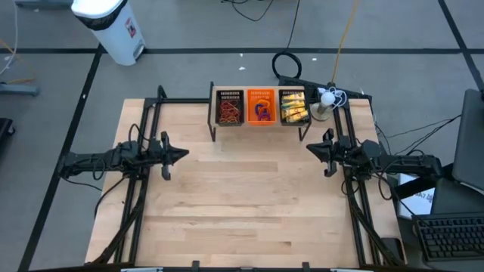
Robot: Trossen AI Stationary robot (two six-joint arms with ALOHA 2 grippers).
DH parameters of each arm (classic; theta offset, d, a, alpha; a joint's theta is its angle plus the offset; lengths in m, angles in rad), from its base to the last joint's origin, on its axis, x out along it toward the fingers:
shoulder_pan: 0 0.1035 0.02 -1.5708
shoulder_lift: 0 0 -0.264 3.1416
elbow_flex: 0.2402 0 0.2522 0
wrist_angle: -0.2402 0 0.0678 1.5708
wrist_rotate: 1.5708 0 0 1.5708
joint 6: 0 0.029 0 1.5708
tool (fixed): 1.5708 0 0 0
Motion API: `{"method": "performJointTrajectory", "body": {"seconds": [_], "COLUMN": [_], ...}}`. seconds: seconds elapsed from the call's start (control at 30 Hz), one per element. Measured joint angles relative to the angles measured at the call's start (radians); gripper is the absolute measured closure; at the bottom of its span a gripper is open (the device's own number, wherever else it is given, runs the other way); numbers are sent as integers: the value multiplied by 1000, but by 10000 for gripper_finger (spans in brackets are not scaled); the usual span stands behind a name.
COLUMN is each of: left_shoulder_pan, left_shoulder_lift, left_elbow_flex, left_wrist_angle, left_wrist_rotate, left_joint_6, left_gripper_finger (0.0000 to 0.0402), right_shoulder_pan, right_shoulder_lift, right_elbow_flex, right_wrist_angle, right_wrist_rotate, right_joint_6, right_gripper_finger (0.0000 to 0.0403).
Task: Pick & Place Office Desk Supplies
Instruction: Return to Home Position
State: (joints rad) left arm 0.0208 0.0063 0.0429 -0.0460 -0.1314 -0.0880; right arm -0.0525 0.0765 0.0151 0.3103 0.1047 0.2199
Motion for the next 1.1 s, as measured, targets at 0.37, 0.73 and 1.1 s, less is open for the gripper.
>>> {"method": "performJointTrajectory", "body": {"seconds": [0.37, 0.73, 1.1], "left_shoulder_pan": [0, 0, 0], "left_shoulder_lift": [0, 0, 0], "left_elbow_flex": [0, 0, 0], "left_wrist_angle": [-1, -1, -1], "left_wrist_rotate": [0, 0, 0], "left_joint_6": [4, 5, 5], "left_gripper_finger": [376, 376, 376], "right_shoulder_pan": [0, 0, 0], "right_shoulder_lift": [0, 0, 0], "right_elbow_flex": [0, 0, 0], "right_wrist_angle": [0, 0, 0], "right_wrist_rotate": [0, -1, -1], "right_joint_6": [0, 0, 0], "right_gripper_finger": [403, 403, 403]}}
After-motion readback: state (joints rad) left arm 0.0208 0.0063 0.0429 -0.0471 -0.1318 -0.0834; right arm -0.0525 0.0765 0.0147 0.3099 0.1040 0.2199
